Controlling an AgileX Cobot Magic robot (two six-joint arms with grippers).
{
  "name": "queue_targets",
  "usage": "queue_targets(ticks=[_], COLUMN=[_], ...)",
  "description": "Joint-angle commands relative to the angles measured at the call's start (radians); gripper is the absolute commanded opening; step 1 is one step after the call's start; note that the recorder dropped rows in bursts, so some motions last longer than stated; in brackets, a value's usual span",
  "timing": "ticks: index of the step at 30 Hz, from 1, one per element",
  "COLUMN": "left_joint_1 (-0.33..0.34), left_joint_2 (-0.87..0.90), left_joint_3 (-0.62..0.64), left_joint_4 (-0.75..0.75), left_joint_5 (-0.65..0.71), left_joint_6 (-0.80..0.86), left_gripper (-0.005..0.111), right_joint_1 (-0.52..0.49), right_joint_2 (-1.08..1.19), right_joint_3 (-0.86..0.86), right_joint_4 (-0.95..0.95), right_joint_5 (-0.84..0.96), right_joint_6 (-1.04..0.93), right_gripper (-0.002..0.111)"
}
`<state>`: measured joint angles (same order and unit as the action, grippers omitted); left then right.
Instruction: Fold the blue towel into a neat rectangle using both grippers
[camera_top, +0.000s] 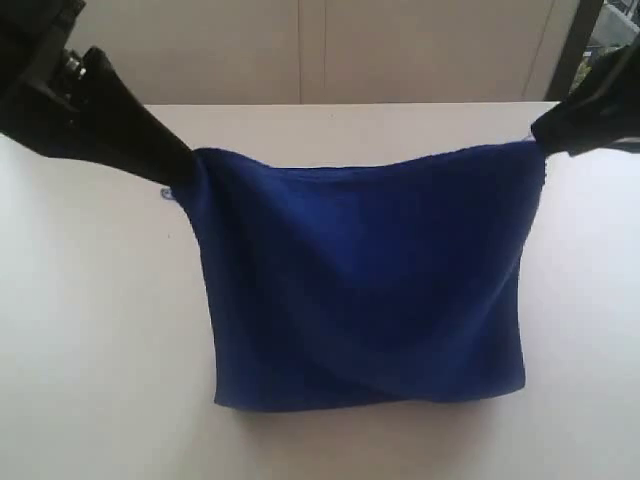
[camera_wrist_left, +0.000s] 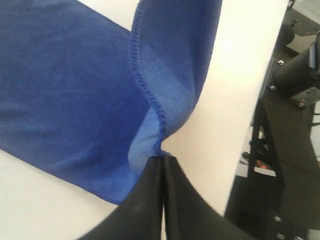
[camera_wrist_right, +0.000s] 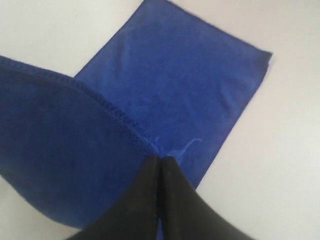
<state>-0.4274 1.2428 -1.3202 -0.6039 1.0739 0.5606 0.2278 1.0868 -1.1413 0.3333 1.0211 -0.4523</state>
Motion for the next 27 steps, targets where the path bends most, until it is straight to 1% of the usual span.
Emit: queue_targets(ticks=[1, 4, 13, 16, 18, 22, 27], left_joint_1=[-0.006, -0.006, -0.006, -0.006, -0.004, -0.004, -0.004], left_joint_2=[-0.006, 0.011, 0.134, 0.138, 0.13, 0.125, 0.129], left_joint_3=[0.004, 0.004, 0.004, 0.004, 0.004, 0.004, 0.004], left_joint_4=[0.006, 0.01, 0.046, 0.078, 0.125, 0.149, 0.149], left_joint_5=[-0.128, -0.181, -0.185, -0.195, -0.207, -0.265, -0.38], left_joint_6=[0.066, 0.066, 0.068, 0.068, 0.068, 0.068, 0.068], left_gripper=[0.0, 0.0, 0.0, 0.0, 0.0, 0.0, 0.0], right_joint_1=[0.001, 0.001, 0.001, 0.001, 0.001, 0.001, 0.001], right_joint_2=[0.008, 0.028, 0.122, 0.112, 0.1, 0.083, 0.093], right_joint_3=[0.024, 0.032, 0.08, 0.08, 0.08, 0.08, 0.08], right_joint_4=[-0.032, -0.04, -0.061, -0.104, -0.109, -0.107, -0.103], right_joint_5=[-0.168, -0.189, -0.238, -0.296, -0.324, -0.366, -0.385], right_joint_6=[0.005, 0.005, -0.023, -0.021, -0.021, -0.021, -0.021], right_gripper=[0.0, 0.0, 0.0, 0.0, 0.0, 0.0, 0.0])
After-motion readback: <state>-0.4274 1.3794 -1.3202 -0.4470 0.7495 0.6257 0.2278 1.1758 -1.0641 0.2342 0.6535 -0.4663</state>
